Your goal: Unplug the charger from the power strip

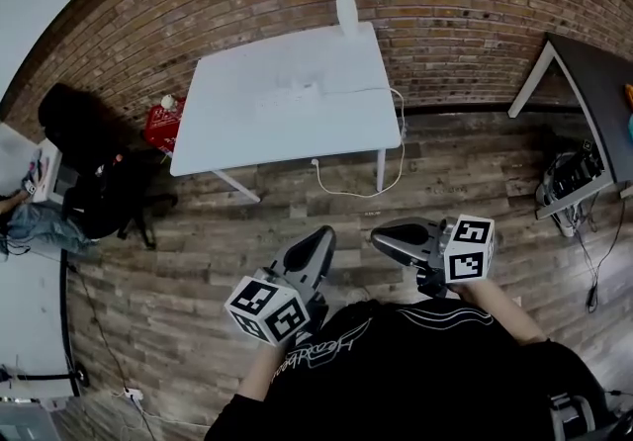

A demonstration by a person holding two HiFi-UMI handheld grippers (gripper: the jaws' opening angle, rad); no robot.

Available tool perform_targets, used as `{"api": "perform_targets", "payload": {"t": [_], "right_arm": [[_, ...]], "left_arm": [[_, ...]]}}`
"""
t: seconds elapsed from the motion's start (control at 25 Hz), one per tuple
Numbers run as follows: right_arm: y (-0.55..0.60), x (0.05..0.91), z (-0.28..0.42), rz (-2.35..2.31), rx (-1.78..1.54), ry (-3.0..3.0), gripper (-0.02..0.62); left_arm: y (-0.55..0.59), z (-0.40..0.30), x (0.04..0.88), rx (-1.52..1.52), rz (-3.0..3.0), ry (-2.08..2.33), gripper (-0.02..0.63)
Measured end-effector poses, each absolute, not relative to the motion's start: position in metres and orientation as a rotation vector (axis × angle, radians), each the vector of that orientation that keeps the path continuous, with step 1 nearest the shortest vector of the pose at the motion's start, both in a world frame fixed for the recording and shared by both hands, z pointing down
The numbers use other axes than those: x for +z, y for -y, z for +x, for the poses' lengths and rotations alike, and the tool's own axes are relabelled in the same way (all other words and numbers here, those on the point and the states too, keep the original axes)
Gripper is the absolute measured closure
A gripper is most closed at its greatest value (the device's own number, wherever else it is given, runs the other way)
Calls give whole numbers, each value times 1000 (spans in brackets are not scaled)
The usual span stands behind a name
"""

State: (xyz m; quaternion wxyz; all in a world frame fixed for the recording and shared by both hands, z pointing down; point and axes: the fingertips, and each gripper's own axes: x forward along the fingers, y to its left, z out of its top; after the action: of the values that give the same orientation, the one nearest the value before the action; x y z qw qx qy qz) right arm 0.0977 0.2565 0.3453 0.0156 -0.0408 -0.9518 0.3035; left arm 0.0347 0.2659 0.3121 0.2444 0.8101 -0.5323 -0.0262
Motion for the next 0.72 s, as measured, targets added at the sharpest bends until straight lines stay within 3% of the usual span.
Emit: {"api": "perform_targets", "payload": {"t": [0.36, 0.72], "right_arm": [[-228, 340, 19, -71, 960, 2942, 597], [-206, 345, -14, -50, 960, 2938, 597]], "left_arm": [[-244, -55, 304, -87, 2216, 1454, 601], [-221, -82, 311, -53, 2246, 1426, 601]]}}
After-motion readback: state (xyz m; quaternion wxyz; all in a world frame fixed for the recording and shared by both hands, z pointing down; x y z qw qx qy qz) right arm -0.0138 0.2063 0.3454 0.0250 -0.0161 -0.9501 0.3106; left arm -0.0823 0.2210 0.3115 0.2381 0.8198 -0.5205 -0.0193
